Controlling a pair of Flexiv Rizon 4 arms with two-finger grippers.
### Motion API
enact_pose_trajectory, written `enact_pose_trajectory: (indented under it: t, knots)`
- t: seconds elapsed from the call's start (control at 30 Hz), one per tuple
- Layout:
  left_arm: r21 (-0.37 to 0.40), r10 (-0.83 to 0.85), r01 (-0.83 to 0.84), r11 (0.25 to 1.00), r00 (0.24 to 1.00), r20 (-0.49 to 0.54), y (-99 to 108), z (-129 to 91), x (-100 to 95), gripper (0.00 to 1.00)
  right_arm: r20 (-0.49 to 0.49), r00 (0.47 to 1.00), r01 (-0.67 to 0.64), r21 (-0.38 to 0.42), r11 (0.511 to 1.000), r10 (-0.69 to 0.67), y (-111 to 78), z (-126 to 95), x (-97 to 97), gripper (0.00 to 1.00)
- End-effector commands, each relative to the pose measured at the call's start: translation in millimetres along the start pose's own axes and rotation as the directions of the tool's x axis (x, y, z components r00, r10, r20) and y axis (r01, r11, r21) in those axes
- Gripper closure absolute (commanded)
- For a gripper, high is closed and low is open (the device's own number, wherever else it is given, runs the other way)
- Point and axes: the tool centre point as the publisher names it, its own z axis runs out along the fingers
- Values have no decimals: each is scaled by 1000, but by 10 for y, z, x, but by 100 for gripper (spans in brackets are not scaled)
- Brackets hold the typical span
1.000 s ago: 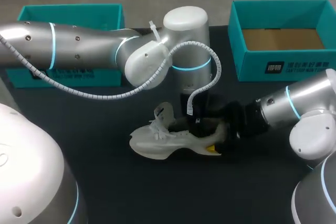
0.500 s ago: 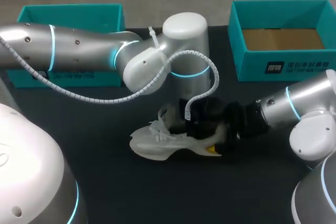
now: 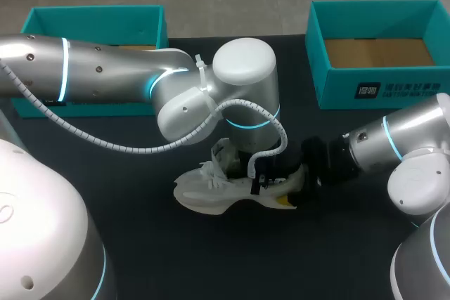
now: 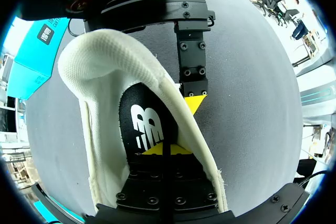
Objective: Take the shoe out of the shoebox, open the shoe tongue, remove and reinsert the insole, then place the shoe into the shoebox
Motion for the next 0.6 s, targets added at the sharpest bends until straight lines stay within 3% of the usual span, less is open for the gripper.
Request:
enact_pose_trajectory:
  t: [0.03, 0.4, 0.6]
  knots:
    - [7, -20, 20, 1000, 999, 35, 133, 251, -31, 100, 1, 1000, -1, 3, 1000, 1, -8, 13, -6, 100]
    - [102, -64, 56, 993, 995, 77, 252, -319, -111, 100, 1, 1000, -1, 3, 1000, 1, -8, 13, -6, 100]
    - [139, -79, 67, 988, 993, 86, 255, -527, -122, 100, 1, 1000, -1, 3, 1000, 1, -8, 13, -6, 100]
